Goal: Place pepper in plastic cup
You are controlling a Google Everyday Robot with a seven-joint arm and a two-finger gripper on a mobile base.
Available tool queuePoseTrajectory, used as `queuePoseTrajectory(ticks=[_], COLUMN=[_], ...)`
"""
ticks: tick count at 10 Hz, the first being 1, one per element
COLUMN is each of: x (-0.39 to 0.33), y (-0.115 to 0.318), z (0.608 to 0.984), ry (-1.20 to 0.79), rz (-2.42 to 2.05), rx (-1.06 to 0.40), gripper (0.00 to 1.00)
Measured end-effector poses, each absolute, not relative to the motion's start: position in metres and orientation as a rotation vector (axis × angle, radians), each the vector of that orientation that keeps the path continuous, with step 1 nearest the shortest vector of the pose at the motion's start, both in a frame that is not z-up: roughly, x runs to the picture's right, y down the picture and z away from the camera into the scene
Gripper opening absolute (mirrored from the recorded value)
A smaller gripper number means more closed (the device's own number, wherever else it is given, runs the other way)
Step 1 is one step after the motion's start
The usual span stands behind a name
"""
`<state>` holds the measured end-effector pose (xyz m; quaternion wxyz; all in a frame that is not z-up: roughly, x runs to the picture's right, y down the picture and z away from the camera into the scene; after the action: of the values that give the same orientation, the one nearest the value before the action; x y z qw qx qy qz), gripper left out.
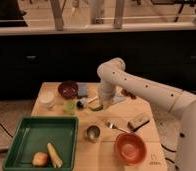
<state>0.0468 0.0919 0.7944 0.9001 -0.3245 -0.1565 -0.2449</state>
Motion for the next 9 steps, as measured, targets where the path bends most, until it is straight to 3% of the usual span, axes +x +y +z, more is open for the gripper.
queuePoseTrajectory(ticks=[9], x=[-0.032], y=[0.083], z=[0.795], ry=[-0.404], rz=[-0.697], rx=[-0.686], gripper=[0.05])
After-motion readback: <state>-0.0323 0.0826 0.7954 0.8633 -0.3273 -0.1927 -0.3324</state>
